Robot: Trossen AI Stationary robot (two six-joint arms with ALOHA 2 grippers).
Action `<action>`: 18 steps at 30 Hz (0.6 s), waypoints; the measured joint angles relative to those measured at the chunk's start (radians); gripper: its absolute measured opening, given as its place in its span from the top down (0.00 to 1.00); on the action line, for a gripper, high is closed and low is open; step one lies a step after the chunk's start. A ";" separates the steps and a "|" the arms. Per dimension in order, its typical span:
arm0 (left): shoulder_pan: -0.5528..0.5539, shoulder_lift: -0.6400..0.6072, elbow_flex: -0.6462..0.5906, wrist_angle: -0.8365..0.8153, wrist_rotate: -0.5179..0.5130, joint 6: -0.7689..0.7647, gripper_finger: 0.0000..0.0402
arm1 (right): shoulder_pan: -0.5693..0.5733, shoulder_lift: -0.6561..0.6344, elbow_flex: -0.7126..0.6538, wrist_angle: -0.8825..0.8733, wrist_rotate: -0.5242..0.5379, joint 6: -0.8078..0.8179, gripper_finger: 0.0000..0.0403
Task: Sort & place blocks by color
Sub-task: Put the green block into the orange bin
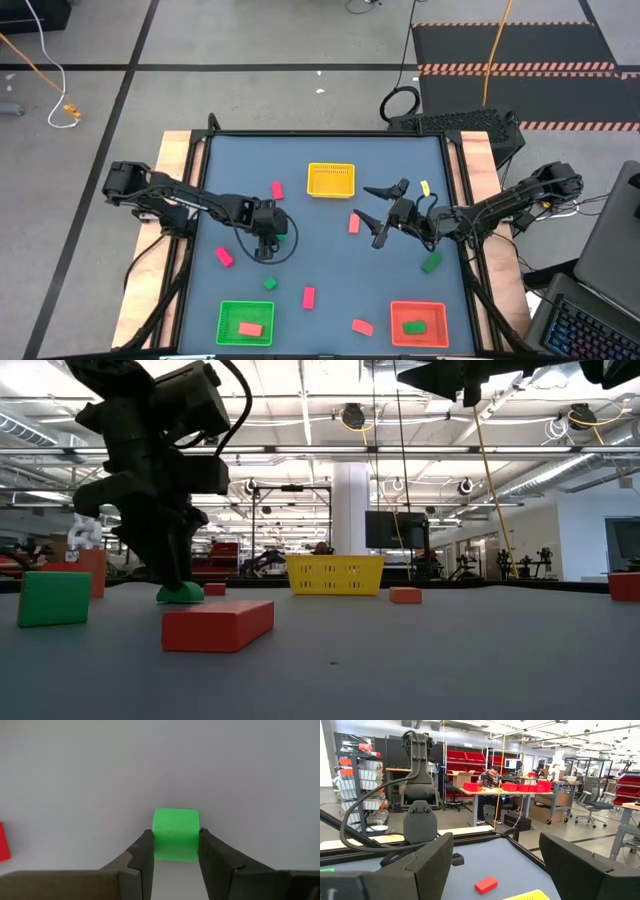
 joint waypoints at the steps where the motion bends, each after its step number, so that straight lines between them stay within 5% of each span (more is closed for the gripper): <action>1: 0.002 0.000 0.009 -0.006 0.001 -0.001 0.70 | 0.000 0.000 0.000 0.000 0.000 0.000 0.29; 18: 0.214 0.011 0.352 0.087 -0.177 0.054 0.70 | 0.000 0.000 0.000 0.071 0.000 -0.052 0.29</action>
